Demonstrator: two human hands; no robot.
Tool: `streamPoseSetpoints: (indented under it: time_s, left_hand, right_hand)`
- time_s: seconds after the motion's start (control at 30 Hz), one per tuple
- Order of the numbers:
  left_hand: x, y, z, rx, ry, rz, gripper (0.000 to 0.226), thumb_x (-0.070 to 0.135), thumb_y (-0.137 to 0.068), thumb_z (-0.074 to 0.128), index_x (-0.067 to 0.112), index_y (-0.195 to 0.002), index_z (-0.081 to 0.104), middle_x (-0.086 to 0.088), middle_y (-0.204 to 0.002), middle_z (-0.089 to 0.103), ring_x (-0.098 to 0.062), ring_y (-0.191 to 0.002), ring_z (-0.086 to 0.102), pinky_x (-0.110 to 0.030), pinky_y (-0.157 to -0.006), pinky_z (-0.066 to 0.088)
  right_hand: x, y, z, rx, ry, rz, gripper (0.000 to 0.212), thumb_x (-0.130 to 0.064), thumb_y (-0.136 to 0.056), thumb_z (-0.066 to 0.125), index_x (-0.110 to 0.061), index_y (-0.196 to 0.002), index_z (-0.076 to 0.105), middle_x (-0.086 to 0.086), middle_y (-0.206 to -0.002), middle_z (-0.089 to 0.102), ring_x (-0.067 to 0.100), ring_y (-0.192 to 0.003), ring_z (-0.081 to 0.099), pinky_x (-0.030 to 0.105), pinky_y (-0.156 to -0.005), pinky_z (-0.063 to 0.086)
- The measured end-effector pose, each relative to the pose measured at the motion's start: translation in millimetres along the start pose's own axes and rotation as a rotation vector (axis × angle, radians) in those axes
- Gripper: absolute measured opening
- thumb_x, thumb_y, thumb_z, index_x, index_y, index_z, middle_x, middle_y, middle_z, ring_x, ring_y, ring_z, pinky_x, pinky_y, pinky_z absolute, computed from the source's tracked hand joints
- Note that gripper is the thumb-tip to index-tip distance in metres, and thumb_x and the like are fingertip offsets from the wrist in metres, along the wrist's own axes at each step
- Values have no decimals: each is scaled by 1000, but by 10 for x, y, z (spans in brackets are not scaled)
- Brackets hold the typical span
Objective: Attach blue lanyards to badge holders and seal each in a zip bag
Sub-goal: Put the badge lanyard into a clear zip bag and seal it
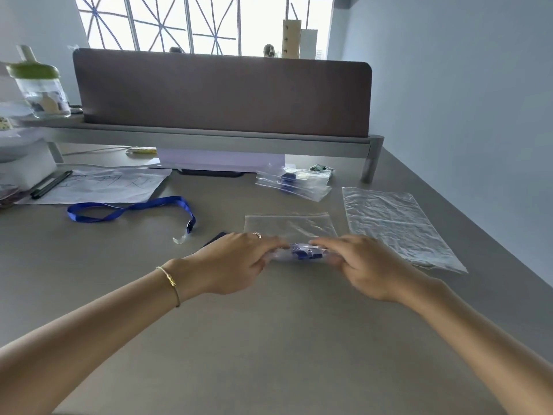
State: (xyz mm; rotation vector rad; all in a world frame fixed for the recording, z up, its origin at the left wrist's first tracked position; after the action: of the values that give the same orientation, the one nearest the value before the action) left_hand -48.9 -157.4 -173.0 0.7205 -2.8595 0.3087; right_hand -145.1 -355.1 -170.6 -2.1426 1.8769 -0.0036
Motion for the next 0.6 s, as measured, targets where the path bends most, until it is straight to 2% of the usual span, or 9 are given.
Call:
streamPoseSetpoints:
  time_s: [0.1, 0.17, 0.3, 0.37, 0.43, 0.5, 0.6]
  left_hand:
    - [-151, -107, -79, 65, 187, -75, 41, 16, -102, 37, 43, -128, 50, 6, -91, 69, -8, -70, 59, -29, -71, 50]
    - [-251, -189, -131, 112, 238, -113, 45, 7, -98, 38, 40, -122, 55, 4, -85, 69, -8, -64, 60, -29, -65, 50]
    - [-396, -364, -135, 167, 289, -182, 40, 4, -93, 42, 35, -103, 64, 9, -87, 70, -15, -73, 65, -35, -68, 52]
    - [-488, -445, -61, 130, 242, -235, 31, 7, -93, 44, 29, -95, 67, 12, -88, 70, -13, -78, 64, -33, -71, 50]
    - [-547, -508, 12, 85, 189, -293, 36, 12, -91, 45, 29, -112, 70, 12, -104, 72, -15, -89, 67, -32, -80, 54]
    - [-560, -559, 44, 65, 179, -333, 39, 20, -93, 47, 30, -127, 64, 9, -121, 68, -15, -103, 65, -29, -91, 52]
    - [-546, -645, 82, 36, 118, -355, 37, 38, -93, 52, 26, -126, 64, 2, -124, 65, -21, -113, 60, -33, -95, 48]
  right_hand:
    - [151, -104, -74, 84, -156, 81, 29, -29, -104, 48, -40, -129, 59, 2, -86, 73, 21, -79, 66, 37, -74, 49]
    - [210, -219, -102, 148, -244, 111, 21, -25, -103, 50, -32, -118, 65, 1, -80, 72, 19, -74, 65, 35, -75, 49]
    - [355, -463, -33, 262, -301, 186, 14, -20, -99, 60, -31, -96, 68, -12, -82, 72, 0, -73, 63, 24, -66, 45]
    - [436, -556, 38, 285, -268, 240, 11, -23, -96, 64, -32, -93, 70, -14, -87, 73, -1, -76, 65, 23, -68, 47]
    - [477, -610, 70, 303, -204, 277, 8, -26, -94, 66, -29, -99, 72, -12, -94, 74, 7, -82, 67, 27, -74, 52]
    - [458, -632, 87, 278, -171, 268, 15, -30, -92, 68, -28, -107, 72, -10, -104, 74, 12, -92, 68, 32, -82, 54]
    - [392, -624, 169, 136, -110, 207, 26, -32, -92, 67, -29, -118, 70, -8, -117, 71, 15, -109, 63, 32, -91, 49]
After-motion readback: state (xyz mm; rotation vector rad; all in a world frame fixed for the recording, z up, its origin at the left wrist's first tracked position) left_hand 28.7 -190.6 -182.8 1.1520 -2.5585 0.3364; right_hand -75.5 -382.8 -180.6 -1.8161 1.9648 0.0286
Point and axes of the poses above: each hand's wrist, its own y-axis away from the middle knuckle, its own z-axis out of the palm, x = y × z, the point moved 5 cm from there along -y, towards the middle knuckle
